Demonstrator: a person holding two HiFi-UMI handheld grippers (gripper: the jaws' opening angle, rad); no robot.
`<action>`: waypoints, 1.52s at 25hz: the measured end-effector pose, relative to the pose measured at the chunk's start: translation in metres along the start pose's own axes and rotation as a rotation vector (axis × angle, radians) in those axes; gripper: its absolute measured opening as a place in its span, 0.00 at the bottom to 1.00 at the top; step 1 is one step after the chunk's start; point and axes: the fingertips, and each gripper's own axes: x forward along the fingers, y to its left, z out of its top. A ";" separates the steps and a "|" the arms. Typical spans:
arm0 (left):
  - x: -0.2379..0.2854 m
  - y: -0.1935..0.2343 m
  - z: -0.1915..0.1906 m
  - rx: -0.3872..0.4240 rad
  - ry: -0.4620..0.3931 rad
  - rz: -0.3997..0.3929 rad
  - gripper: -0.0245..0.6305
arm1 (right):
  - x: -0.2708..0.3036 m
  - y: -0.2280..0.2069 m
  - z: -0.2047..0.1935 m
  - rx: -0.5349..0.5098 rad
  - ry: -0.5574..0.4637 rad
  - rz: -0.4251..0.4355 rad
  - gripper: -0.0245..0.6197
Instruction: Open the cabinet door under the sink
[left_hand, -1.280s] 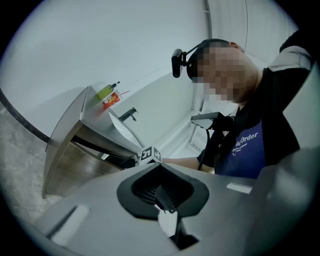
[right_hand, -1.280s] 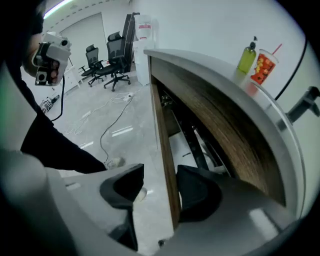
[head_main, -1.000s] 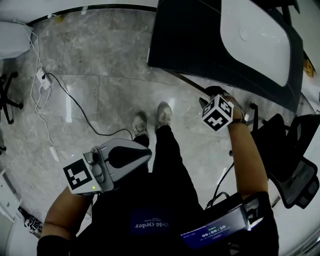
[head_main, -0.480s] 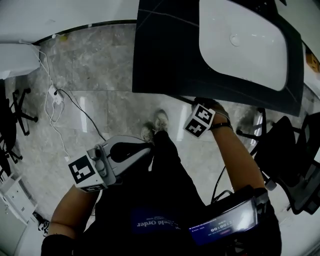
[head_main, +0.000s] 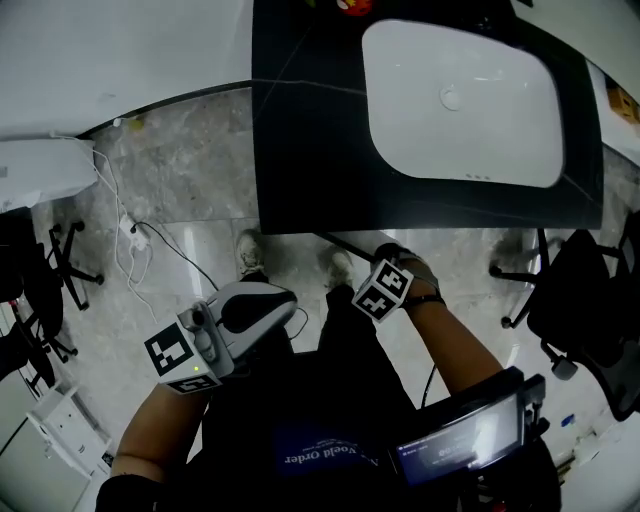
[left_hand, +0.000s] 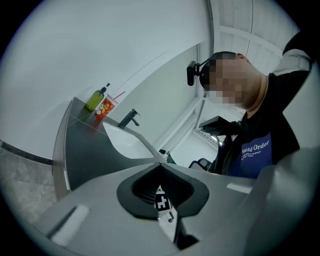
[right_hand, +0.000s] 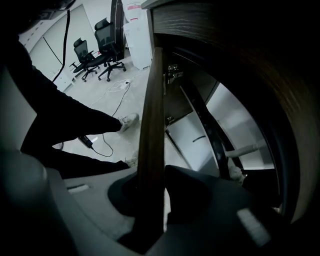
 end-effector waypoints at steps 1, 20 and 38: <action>0.002 0.002 -0.001 0.000 0.006 -0.023 0.04 | 0.000 0.001 0.000 0.008 0.004 0.002 0.14; -0.113 0.092 0.044 0.062 0.232 -0.359 0.04 | 0.010 0.047 -0.002 0.399 0.219 -0.033 0.15; -0.094 0.027 0.018 0.117 0.412 -0.545 0.04 | 0.024 0.126 0.053 0.741 0.039 0.000 0.15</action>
